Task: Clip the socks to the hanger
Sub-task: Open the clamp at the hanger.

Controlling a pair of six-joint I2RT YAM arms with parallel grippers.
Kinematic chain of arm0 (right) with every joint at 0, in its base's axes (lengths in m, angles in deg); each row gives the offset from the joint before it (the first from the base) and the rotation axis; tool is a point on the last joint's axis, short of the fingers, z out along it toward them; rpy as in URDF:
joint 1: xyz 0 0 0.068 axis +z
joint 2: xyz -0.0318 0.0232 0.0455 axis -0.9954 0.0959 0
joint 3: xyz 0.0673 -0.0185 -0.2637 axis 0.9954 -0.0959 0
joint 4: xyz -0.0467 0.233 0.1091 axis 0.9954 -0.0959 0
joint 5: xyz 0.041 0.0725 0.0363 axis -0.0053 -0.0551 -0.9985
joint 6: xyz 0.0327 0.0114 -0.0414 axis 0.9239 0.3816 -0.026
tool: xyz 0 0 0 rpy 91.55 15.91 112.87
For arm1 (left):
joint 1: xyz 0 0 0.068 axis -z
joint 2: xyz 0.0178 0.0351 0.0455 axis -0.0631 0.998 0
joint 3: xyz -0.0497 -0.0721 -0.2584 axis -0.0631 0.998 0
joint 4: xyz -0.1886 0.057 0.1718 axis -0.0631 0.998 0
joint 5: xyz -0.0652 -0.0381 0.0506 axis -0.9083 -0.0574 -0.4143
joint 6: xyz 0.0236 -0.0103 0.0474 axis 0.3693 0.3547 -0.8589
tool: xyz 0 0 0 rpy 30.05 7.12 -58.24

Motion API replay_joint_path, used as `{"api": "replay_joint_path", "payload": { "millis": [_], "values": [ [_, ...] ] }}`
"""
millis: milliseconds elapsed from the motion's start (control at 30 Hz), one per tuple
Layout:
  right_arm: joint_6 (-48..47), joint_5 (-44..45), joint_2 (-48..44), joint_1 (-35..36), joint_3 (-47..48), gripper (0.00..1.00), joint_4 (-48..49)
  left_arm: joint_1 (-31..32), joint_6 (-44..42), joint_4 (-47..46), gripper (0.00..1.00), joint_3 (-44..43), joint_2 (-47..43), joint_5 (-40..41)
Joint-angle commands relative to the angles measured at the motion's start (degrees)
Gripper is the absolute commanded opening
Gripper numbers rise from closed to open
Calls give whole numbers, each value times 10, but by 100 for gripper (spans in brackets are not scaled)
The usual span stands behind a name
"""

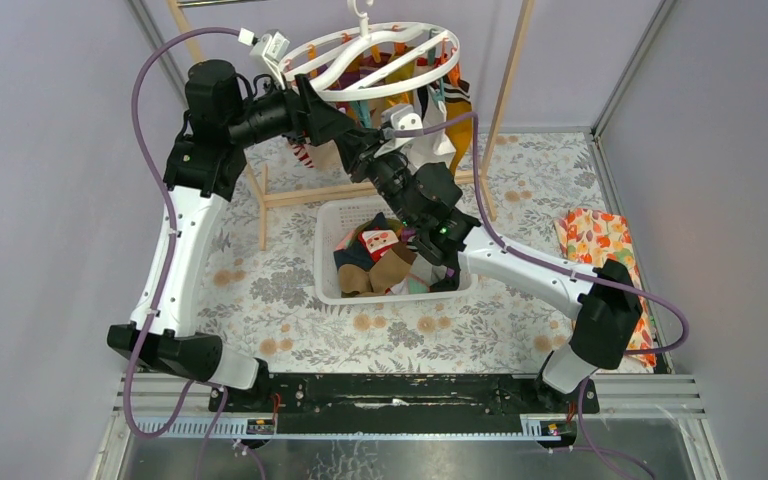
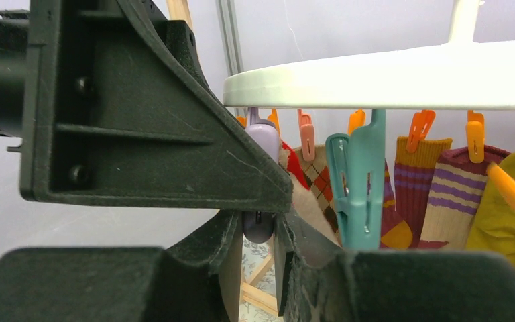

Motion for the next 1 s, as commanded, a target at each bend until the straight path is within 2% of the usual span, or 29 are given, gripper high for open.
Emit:
{"api": "replay_joint_path", "payload": {
  "millis": [0, 233, 400, 467, 533, 600, 667, 900, 967],
  "values": [
    [-6, -29, 5, 24, 28, 1, -1, 5, 29, -133, 66, 38, -22, 20],
    [-6, -23, 5, 25, 31, 1, -10, 4, 43, -147, 55, 49, -27, 64],
    [-1, -21, 4, 25, 31, 6, -14, 3, 58, -150, 35, 45, -31, 72],
    [1, -18, 3, 24, 30, 7, -15, 2, 62, -147, 31, 45, -34, 72],
    [2, -18, 2, 25, 31, 8, -16, 2, 65, -146, 33, 49, -38, 78],
    [4, -21, 2, 25, 32, 8, -17, 1, 64, -145, 46, 51, -40, 88],
    [6, -24, 1, 25, 32, 8, -18, 0, 66, -145, 51, 51, -39, 91],
    [10, -24, -1, 24, 29, 8, -22, -12, 94, -167, 53, 53, -40, 91],
    [12, -26, 0, 24, 30, 8, -22, -12, 97, -170, 49, 57, -39, 89]
  ]
}}
